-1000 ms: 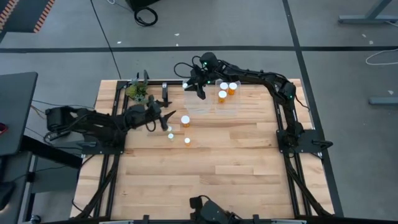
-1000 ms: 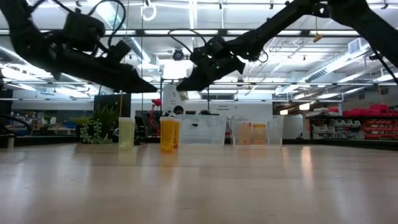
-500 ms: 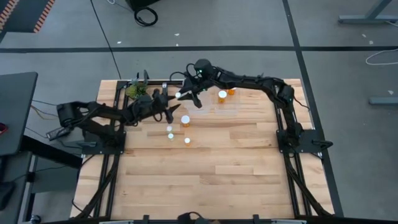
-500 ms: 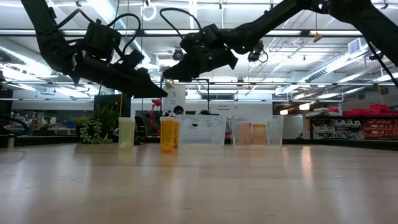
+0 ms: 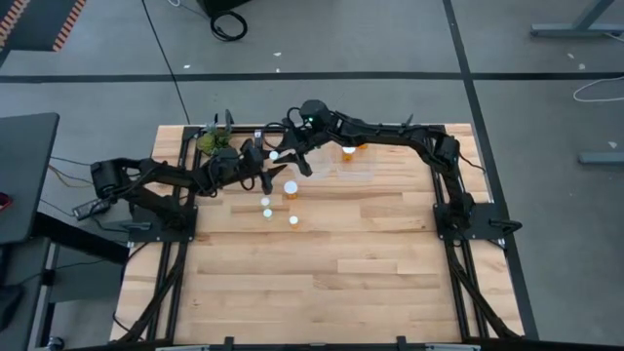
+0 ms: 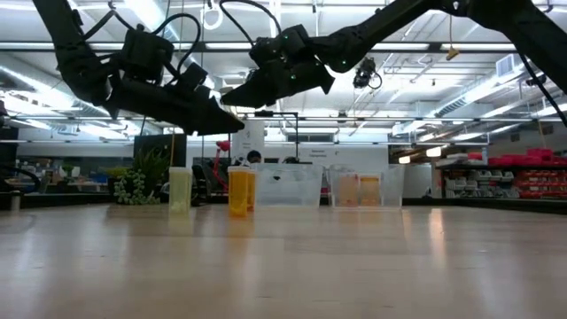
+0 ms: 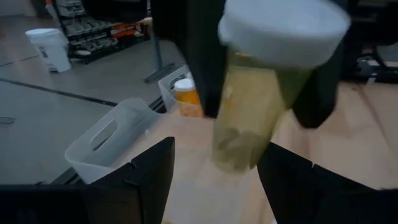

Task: Pick and place medicine bottles into bin by pill shape (circle, oval)
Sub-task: Put the bottom right small yellow pill into the left transparent bin

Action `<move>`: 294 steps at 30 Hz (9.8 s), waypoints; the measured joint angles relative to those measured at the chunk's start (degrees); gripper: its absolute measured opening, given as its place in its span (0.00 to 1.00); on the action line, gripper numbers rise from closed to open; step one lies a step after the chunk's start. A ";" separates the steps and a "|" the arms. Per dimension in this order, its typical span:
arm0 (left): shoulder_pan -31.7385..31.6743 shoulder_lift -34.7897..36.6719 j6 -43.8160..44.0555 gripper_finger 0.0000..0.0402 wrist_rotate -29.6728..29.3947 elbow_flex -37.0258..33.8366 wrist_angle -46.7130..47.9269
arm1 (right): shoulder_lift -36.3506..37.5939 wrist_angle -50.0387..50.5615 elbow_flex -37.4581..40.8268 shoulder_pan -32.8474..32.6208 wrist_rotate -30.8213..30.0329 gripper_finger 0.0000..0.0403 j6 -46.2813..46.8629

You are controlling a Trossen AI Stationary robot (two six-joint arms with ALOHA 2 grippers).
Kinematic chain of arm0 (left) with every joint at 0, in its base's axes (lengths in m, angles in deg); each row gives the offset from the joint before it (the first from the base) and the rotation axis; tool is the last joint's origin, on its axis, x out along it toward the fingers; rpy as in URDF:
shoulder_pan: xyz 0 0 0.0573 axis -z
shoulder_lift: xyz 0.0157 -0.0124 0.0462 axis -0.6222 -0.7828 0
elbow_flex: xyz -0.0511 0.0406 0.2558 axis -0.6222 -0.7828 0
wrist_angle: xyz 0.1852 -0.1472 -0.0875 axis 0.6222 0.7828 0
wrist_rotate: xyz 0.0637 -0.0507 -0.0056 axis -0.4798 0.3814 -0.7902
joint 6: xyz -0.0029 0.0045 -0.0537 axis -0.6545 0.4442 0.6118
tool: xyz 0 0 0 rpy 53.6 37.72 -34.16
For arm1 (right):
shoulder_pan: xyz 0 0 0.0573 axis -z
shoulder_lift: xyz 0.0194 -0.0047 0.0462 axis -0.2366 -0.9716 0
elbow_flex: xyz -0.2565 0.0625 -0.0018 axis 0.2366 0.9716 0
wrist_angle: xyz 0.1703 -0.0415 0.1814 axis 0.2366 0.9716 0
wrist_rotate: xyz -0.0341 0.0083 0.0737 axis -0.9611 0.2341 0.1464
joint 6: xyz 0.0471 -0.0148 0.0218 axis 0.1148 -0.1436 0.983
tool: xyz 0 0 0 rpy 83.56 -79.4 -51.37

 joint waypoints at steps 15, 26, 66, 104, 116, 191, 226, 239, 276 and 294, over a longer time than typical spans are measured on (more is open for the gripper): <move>0.13 0.00 -0.04 0.34 0.73 0.00 -0.69 | -0.02 0.04 0.00 -0.46 -1.11 0.30 0.29; 0.13 -0.01 0.22 0.27 1.72 -0.02 -0.75 | -0.02 0.73 -0.02 -0.46 -1.03 0.30 0.93; 0.11 0.13 7.89 0.27 7.81 0.00 11.07 | 0.05 15.00 0.02 -0.15 -5.11 0.38 3.57; 6.21 0.15 3.26 0.27 10.42 12.04 36.10 | 7.69 29.23 -0.04 -5.53 -18.70 0.67 4.63; 6.21 0.15 2.82 0.27 9.46 12.04 35.87 | 6.82 24.85 2.04 -6.86 -18.08 0.67 2.99; 6.19 0.15 0.24 0.27 8.23 12.02 30.74 | 6.62 18.93 2.51 -6.95 -16.03 0.33 3.50; 4.08 0.13 -0.13 0.65 5.85 12.02 33.55 | 6.67 19.49 2.51 -6.05 -16.43 0.34 3.41; 3.43 0.58 -0.24 0.65 6.09 12.00 33.93 | 6.67 19.78 2.51 -4.75 -16.46 0.34 3.37; 1.55 4.79 1.20 0.58 5.87 12.00 38.56 | 6.67 18.98 2.51 0.29 -18.12 0.34 0.95; 3.60 4.79 1.32 0.58 6.08 12.00 38.19 | 0.67 12.80 2.36 7.37 -18.31 0.34 -2.27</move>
